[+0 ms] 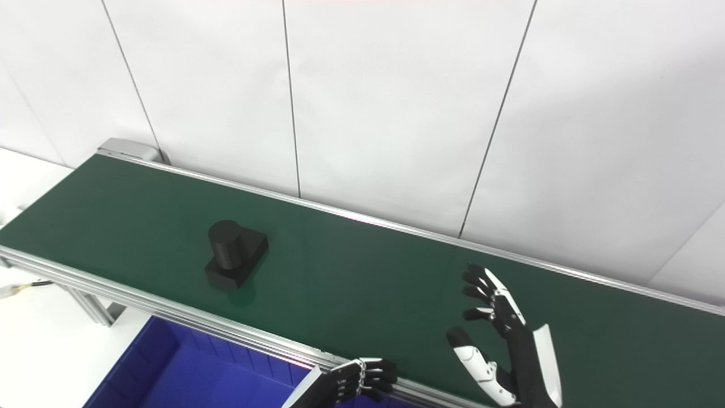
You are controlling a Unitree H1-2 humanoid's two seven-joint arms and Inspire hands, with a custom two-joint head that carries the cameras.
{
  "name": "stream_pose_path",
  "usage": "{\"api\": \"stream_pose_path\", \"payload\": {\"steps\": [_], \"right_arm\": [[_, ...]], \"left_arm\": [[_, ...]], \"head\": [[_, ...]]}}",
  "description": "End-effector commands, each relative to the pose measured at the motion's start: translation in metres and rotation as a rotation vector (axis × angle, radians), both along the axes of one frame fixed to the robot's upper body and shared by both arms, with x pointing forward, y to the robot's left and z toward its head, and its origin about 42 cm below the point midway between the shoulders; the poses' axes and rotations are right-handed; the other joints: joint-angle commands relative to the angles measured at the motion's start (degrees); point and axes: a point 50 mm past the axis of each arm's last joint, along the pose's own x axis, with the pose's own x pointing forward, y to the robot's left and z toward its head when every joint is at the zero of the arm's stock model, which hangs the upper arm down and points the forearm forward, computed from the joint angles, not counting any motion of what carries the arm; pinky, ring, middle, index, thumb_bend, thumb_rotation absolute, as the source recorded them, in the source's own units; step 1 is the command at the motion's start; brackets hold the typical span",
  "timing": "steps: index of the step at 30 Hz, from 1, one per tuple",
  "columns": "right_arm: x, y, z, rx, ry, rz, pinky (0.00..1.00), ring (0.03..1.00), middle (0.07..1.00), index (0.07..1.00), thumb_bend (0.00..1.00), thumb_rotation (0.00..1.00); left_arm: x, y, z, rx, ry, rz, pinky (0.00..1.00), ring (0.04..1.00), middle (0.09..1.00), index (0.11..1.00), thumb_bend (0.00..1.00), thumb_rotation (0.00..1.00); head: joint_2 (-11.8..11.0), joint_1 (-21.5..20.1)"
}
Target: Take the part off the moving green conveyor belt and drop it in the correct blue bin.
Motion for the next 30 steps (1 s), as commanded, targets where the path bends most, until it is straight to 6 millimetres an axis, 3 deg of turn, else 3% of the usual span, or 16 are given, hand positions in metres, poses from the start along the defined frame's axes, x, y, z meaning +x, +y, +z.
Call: {"api": "stream_pose_path", "payload": {"steps": [1, 11, 23, 30], "right_arm": [[0.012, 0.007, 0.017, -0.009, -0.054, 0.025, 0.63, 0.787, 0.833, 0.879, 0.56, 0.71], [0.034, 0.008, 0.025, -0.083, -0.056, 0.035, 0.65, 0.766, 0.815, 0.862, 0.54, 0.54], [0.056, 0.019, 0.03, -0.123, -0.035, 0.104, 0.71, 0.807, 0.837, 0.89, 0.55, 0.53], [0.068, 0.032, 0.032, -0.139, -0.029, 0.124, 0.71, 0.798, 0.837, 0.887, 0.59, 0.58]], "left_arm": [[0.006, -0.001, 0.008, -0.018, -0.063, 0.005, 0.68, 0.734, 0.762, 0.788, 0.85, 0.66], [0.009, 0.0, 0.006, -0.013, -0.061, 0.001, 0.68, 0.736, 0.761, 0.79, 0.84, 0.65], [0.01, 0.001, 0.006, -0.01, -0.062, -0.003, 0.68, 0.736, 0.759, 0.786, 0.85, 0.66], [0.01, 0.002, 0.006, -0.009, -0.062, -0.002, 0.68, 0.733, 0.756, 0.785, 0.86, 0.66]], "head": [[0.1, 0.0], [-0.3, -0.1], [-0.3, -0.5], [0.1, -0.9]]}}
